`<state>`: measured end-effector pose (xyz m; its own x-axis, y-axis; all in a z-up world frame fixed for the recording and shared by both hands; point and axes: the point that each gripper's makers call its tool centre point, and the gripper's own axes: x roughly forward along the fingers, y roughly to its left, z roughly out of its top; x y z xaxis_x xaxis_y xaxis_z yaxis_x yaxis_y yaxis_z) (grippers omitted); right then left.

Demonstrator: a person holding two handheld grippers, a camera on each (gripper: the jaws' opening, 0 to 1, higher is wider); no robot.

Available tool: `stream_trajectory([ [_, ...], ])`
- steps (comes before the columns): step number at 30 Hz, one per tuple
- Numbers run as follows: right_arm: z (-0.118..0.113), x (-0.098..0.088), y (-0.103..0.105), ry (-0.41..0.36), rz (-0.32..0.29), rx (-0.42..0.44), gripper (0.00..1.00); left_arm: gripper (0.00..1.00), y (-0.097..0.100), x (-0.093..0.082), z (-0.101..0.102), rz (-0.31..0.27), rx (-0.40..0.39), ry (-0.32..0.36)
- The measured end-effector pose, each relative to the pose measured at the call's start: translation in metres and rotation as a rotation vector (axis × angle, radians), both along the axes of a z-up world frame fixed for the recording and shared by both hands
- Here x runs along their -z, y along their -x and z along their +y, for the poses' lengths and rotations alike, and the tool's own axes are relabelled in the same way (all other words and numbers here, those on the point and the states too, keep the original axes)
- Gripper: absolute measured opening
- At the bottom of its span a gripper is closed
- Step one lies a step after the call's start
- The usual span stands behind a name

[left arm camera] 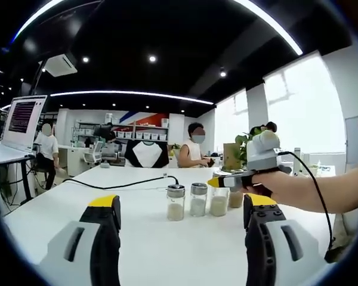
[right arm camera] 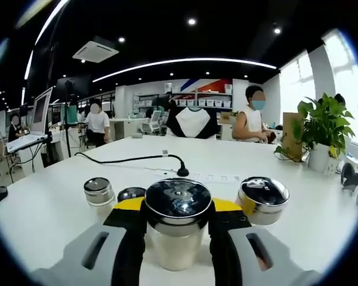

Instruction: Rotate the seasoning bottle until the label or dispensing opening points toward the visible target arrow and the bottle remains upright within the marked orientation range

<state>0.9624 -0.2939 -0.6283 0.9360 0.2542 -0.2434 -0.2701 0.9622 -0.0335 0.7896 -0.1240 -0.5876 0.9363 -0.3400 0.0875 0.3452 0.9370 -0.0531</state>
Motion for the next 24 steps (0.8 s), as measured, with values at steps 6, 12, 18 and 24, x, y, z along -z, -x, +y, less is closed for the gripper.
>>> stream_trajectory([
  [6,-0.004,-0.003,0.008,0.004,0.021,-0.011,0.39,0.89,0.0,-0.005,0.001,-0.009,-0.005,-0.028],
  [12,-0.007,-0.005,0.02,-0.001,0.019,-0.005,0.39,0.88,0.001,0.0,-0.003,0.007,0.007,-0.029],
  [18,-0.011,-0.007,0.026,0.0,0.024,-0.003,0.39,0.88,0.0,0.004,-0.006,0.022,0.012,-0.034],
  [24,-0.019,-0.006,0.031,0.0,0.026,0.014,0.39,0.88,0.001,0.005,-0.007,0.026,0.013,-0.038],
])
